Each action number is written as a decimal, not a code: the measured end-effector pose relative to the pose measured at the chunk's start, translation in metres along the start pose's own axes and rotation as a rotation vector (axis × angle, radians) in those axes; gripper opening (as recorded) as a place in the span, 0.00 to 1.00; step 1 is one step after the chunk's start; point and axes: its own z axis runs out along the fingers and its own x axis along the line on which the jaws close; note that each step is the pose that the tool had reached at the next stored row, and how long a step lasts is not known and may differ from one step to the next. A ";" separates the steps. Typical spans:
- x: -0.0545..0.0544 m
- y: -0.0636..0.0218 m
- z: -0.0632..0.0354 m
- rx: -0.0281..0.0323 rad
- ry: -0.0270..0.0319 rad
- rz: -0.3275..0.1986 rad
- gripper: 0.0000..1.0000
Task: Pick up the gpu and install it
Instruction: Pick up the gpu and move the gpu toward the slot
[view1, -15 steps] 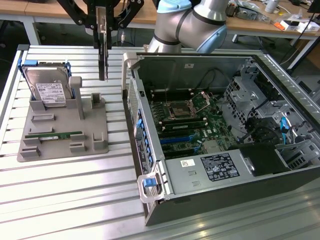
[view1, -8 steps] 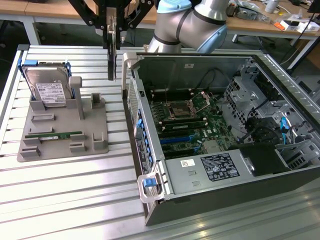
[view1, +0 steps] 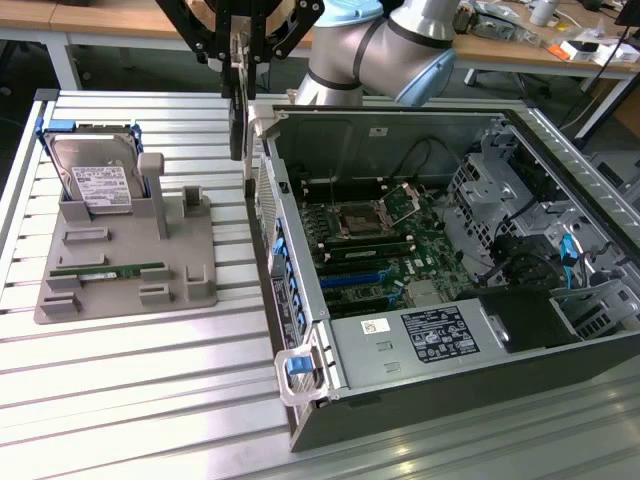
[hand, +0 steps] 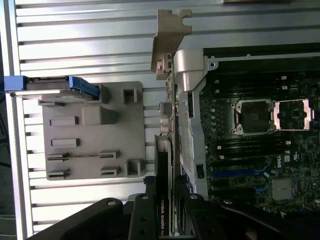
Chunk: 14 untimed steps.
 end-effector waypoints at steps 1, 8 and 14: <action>-0.002 0.0001 0.0000 0.0002 0.0000 0.000 0.26; -0.011 0.0007 0.0003 0.0010 0.0000 0.000 0.26; -0.021 0.0013 0.0005 0.0013 0.0000 0.000 0.26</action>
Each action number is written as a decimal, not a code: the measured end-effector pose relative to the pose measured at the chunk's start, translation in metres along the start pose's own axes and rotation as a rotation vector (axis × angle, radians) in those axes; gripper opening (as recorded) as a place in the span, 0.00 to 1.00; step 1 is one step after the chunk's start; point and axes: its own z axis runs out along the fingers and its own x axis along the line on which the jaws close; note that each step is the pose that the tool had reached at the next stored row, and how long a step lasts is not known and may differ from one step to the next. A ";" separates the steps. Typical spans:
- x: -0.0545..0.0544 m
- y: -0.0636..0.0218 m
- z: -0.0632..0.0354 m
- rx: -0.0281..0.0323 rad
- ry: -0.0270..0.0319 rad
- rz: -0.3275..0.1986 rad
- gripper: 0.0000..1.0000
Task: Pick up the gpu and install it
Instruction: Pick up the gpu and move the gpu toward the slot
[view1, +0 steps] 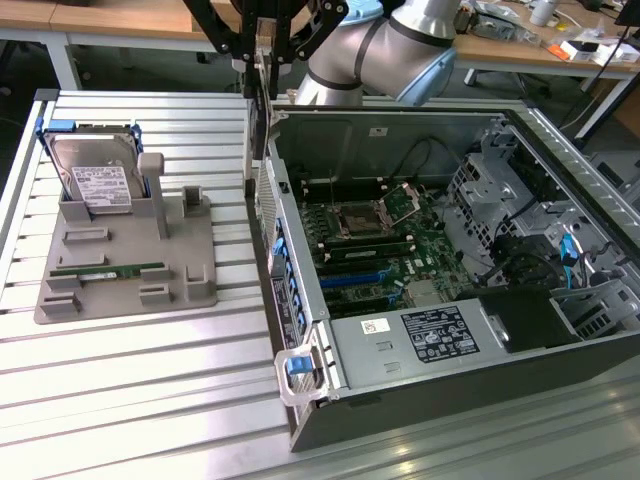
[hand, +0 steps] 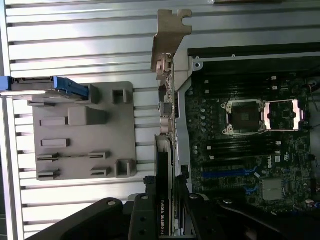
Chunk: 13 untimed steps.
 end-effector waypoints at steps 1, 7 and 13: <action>-0.001 0.0001 0.0000 0.0000 -0.0001 0.000 0.26; -0.010 0.0006 0.0003 0.0002 0.0000 0.000 0.26; -0.018 0.0012 0.0005 0.0003 0.0000 0.000 0.26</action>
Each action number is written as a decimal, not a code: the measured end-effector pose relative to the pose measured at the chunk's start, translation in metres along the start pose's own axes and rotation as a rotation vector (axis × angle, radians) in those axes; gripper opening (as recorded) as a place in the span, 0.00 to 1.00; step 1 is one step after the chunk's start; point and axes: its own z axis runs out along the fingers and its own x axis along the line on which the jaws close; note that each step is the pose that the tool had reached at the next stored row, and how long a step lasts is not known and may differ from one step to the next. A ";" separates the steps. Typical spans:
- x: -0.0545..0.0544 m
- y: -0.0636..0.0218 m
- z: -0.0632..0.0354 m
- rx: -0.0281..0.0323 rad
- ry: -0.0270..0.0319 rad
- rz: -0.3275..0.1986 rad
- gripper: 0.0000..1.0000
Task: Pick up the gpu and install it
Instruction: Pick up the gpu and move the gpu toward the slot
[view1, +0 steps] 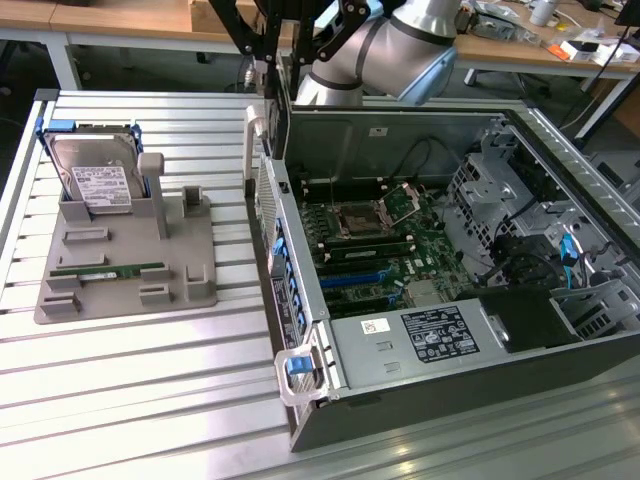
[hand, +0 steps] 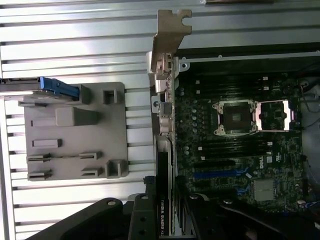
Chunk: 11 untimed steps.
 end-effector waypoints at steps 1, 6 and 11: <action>-0.001 0.0001 0.0000 0.0000 0.0000 0.000 0.26; -0.010 0.0006 0.0003 0.0000 -0.0001 0.000 0.26; -0.016 0.0010 0.0004 0.0001 0.0000 0.000 0.26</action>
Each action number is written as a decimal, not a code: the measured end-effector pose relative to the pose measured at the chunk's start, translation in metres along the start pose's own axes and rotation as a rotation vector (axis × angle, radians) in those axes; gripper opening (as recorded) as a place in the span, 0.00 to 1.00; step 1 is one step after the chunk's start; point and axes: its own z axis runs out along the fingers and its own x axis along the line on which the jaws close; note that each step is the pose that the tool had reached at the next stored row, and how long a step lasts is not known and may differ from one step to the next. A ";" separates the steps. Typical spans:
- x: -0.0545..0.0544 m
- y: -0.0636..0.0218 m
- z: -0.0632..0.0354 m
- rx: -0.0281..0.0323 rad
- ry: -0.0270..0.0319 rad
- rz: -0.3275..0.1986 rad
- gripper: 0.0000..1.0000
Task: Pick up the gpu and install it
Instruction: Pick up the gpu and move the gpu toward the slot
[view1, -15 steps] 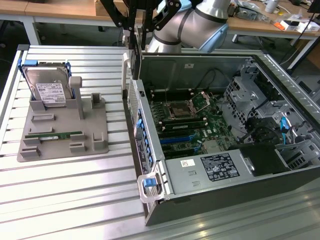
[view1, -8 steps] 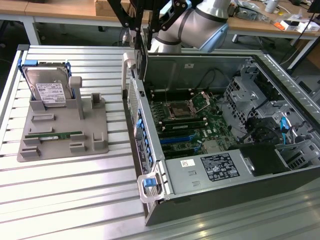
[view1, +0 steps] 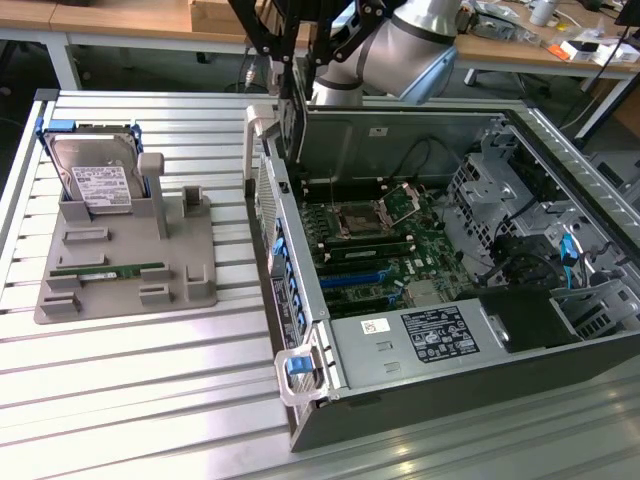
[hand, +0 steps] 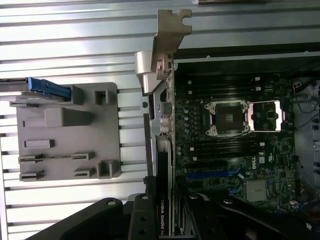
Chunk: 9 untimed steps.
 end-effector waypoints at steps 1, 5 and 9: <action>-0.001 0.0000 0.0000 0.0000 0.0000 0.000 0.26; -0.005 0.0003 0.0001 0.0000 0.0000 0.000 0.26; -0.009 0.0006 0.0002 0.0000 0.0000 0.000 0.26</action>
